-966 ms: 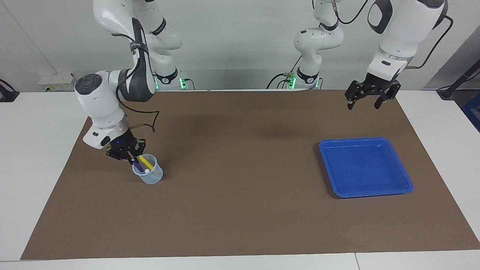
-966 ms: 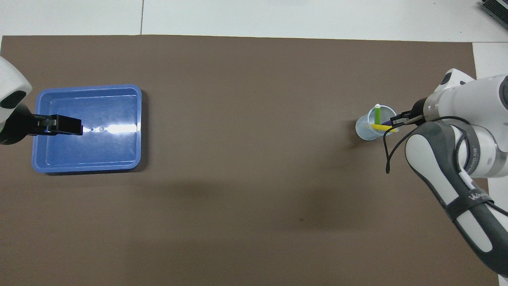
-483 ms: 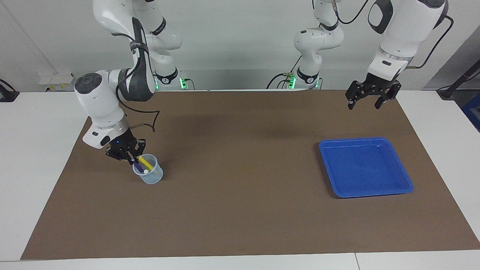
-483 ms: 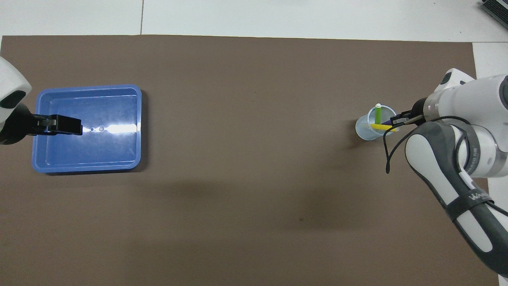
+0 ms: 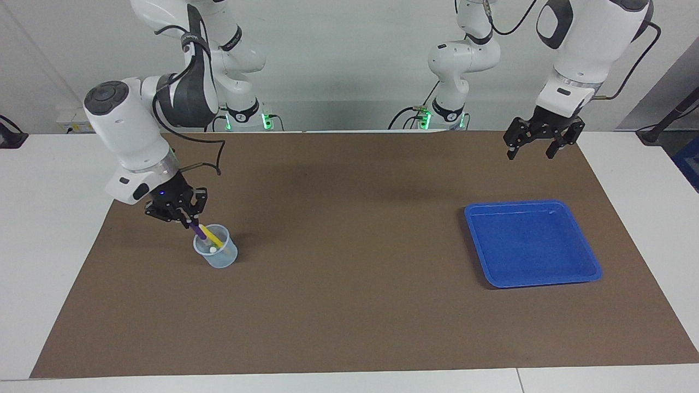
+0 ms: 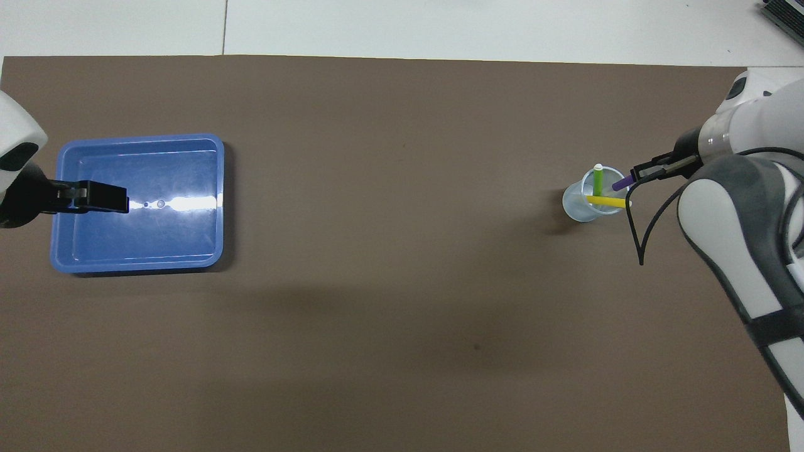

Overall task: Right arm passes pens to left for tray arrangement
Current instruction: 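Lift the purple pen with the right gripper while the left gripper approaches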

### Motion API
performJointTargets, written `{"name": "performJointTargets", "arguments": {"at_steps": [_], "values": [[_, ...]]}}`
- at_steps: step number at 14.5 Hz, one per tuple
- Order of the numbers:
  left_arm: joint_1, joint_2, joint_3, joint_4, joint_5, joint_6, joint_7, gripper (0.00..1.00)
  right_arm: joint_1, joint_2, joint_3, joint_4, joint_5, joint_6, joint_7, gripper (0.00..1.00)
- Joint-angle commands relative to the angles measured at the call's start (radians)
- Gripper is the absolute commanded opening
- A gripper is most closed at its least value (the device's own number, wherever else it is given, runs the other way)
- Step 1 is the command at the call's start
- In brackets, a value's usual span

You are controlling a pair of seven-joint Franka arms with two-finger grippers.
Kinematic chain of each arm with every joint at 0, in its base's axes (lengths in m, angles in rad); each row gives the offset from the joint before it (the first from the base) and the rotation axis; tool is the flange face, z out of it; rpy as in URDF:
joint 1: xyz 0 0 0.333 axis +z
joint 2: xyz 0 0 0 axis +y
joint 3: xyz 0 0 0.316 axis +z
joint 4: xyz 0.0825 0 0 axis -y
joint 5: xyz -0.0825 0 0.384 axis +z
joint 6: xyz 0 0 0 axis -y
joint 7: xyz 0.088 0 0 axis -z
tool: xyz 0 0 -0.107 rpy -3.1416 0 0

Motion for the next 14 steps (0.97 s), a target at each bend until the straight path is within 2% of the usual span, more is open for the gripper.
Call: {"name": "performJointTargets", "arguments": {"at_steps": [1, 2, 4, 7, 11, 14], "values": [[0.034, -0.022, 0.007, -0.019, -0.081, 0.010, 0.018, 0.99, -0.006, -0.007, 0.005, 0.097, 0.057, -0.124, 0.019, 0.00], [0.067, -0.022, 0.007, -0.017, -0.147, 0.010, 0.015, 0.99, -0.006, -0.015, 0.005, 0.110, 0.084, -0.153, 0.041, 0.00], [0.072, -0.027, 0.009, -0.026, -0.174, 0.002, -0.012, 1.00, -0.004, -0.021, 0.008, 0.114, 0.159, -0.158, 0.113, 0.00], [0.071, -0.031, 0.007, -0.029, -0.235, -0.023, -0.107, 0.99, 0.051, -0.019, 0.050, 0.114, 0.170, -0.135, 0.272, 0.00], [0.048, -0.044, 0.004, -0.058, -0.350, -0.032, -0.341, 0.93, 0.204, -0.003, 0.050, 0.103, 0.282, 0.024, 0.611, 0.00], [0.045, -0.054, 0.003, -0.095, -0.498, -0.009, -0.536, 0.93, 0.254, 0.046, 0.050, 0.098, 0.429, 0.144, 0.702, 0.00]]}}
